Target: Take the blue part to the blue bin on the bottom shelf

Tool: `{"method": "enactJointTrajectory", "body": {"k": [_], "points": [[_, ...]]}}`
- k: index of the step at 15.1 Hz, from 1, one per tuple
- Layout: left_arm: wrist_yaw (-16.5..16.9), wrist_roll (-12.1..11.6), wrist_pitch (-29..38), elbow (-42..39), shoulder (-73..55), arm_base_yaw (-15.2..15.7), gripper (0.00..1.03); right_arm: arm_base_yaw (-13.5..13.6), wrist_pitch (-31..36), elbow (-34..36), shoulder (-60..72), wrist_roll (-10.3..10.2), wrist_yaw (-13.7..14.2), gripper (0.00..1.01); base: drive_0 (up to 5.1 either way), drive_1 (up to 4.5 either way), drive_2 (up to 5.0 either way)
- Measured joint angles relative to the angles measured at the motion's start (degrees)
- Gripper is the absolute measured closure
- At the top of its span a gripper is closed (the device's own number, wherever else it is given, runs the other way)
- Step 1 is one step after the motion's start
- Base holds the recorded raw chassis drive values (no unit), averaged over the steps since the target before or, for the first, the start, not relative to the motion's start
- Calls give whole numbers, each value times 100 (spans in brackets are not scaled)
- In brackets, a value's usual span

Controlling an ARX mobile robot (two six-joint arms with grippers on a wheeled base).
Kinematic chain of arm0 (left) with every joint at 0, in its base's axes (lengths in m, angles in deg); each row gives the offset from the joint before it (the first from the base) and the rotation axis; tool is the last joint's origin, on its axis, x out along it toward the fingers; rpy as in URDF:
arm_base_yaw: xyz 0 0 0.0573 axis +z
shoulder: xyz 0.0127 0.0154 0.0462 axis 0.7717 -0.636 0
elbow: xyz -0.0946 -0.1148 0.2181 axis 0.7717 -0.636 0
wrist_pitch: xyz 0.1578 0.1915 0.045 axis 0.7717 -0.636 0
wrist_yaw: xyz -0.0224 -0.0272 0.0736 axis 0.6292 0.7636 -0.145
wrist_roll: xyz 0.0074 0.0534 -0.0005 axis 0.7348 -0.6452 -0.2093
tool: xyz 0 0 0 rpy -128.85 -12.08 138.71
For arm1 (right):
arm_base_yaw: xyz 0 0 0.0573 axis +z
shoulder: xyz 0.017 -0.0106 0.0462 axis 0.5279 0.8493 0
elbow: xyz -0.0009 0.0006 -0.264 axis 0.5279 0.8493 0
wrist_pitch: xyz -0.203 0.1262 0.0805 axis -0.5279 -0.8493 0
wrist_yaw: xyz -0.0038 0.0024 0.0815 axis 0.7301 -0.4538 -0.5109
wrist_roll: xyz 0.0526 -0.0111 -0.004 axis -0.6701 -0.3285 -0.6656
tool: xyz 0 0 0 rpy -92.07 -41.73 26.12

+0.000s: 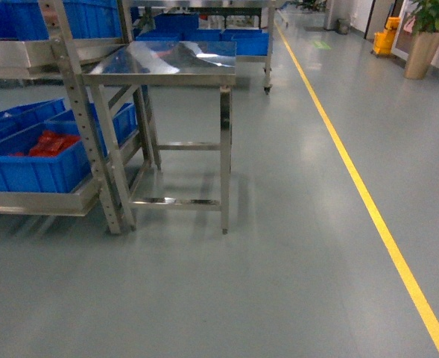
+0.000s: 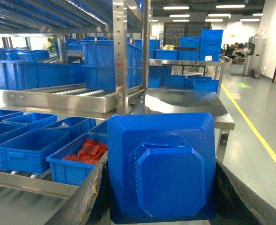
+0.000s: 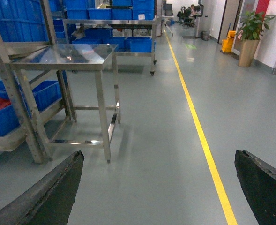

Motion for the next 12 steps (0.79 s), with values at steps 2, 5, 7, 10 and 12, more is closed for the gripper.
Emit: {"method": "enactJointTrajectory", "body": {"k": [2,5,7,10,12], "points": [[17,0,-2,0,-2,-2,58,0,11,0,0,0,0,3,3,414,-407],[13,0,24,0,0,-2,58,0,-13,0,2,0,-2,3,0,410,-411],[13,0,33,0,2,-2,58,0,-17,0,2,0,-2,3,-7,403,-418],[7,0,20,0,0,-2,58,0,-20,0,0,0,-2,3,-10,401,-420],[11,0,17,0,0,-2,58,0,-17,0,0,0,-2,3,-5,405,-416]]}}
